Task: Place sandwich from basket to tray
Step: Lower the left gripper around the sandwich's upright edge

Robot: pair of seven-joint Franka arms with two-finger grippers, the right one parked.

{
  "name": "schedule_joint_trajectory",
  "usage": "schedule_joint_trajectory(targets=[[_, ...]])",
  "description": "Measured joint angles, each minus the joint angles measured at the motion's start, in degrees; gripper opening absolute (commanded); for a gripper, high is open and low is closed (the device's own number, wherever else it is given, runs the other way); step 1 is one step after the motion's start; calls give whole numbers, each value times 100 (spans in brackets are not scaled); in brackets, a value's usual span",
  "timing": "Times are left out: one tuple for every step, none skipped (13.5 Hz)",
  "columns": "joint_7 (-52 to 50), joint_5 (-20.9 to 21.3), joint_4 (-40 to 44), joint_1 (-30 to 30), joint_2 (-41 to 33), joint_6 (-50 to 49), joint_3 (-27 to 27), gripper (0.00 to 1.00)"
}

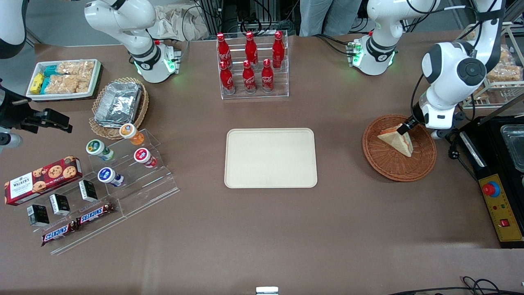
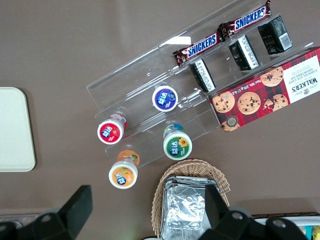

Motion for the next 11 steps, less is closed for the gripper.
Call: schedule_joint_trajectory(targets=[[-34,0,-6,1,58,58,0,100],[-90,0,-13,1,113,118,0,100],[-147,0,-19,0,161,165,0,100],[-198,0,-22,0,202,200,0,100],[-240,0,-24,0,239,216,-1,100],[-280,0,-25,0,270,230,-1,100],[-323,0,-26,-2,302,269,-3,100],[-372,0,-31,-7,342,329,-9,100],[-415,0,-38,-16,388,382,-15,100],[-445,0,-48,-24,437,436,-19,100],[-461,0,-55,-28,484,466,-24,100]])
